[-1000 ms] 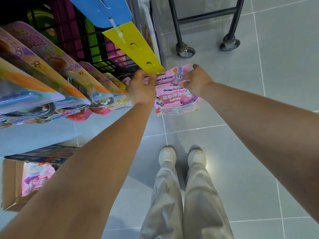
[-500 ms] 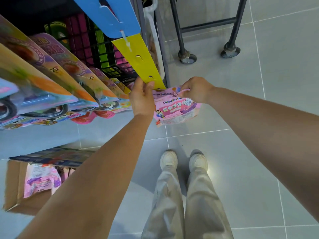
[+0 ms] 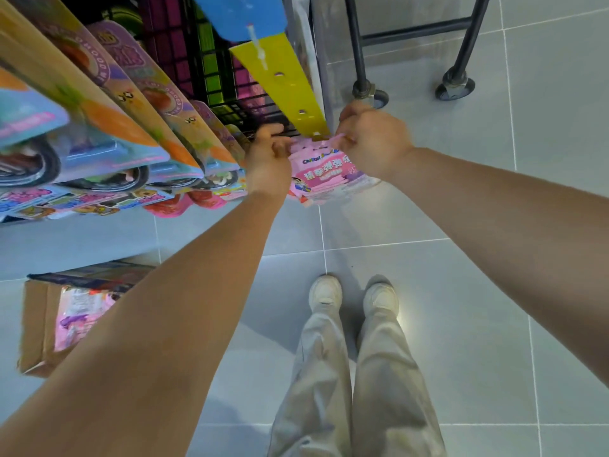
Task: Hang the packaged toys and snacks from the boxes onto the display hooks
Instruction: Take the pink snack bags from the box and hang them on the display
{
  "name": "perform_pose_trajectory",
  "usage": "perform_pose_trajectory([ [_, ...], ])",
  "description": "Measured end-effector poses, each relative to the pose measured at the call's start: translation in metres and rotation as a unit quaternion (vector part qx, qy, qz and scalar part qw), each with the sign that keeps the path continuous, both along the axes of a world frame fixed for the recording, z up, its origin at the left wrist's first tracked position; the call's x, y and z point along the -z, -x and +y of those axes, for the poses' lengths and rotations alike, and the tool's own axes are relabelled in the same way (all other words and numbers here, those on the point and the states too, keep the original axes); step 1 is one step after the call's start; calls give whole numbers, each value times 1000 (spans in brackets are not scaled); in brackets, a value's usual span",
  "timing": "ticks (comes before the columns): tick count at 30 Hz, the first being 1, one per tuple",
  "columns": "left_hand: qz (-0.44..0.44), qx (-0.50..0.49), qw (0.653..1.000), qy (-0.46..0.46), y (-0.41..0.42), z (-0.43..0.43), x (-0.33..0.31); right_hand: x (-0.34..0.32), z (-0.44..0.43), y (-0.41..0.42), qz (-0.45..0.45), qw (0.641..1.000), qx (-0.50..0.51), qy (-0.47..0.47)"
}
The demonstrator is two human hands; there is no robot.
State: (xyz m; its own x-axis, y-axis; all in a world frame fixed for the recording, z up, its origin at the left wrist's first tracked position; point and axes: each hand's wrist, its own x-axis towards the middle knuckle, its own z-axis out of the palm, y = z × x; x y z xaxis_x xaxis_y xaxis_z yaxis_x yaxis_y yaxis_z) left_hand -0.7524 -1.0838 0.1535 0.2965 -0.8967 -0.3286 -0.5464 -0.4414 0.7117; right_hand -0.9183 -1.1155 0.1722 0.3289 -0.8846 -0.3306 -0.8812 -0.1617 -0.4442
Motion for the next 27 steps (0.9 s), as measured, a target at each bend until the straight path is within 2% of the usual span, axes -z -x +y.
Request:
perform_pose_trajectory([
  [2, -34, -7, 999, 20, 0, 5, -5, -7, -2, -3, 10, 1000, 2, 23],
  [5, -77, -4, 990, 117, 2, 13, -15, -15, -5, -4, 15, 998, 28, 55],
  [10, -130, 50, 966, 219, 14, 22, -13, -26, -10, -3, 14, 994, 72, 84],
  [17, -139, 8, 970, 198, 28, 13, -20, -33, -20, -18, 24, 995, 57, 75],
  [24, -167, 16, 973, 161, 30, 10, -20, -28, -27, -20, -62, 990, 126, 19],
  [27, -167, 20, 977, 133, 32, 10, -18, -23, -28, -20, -71, 987, 141, -12],
])
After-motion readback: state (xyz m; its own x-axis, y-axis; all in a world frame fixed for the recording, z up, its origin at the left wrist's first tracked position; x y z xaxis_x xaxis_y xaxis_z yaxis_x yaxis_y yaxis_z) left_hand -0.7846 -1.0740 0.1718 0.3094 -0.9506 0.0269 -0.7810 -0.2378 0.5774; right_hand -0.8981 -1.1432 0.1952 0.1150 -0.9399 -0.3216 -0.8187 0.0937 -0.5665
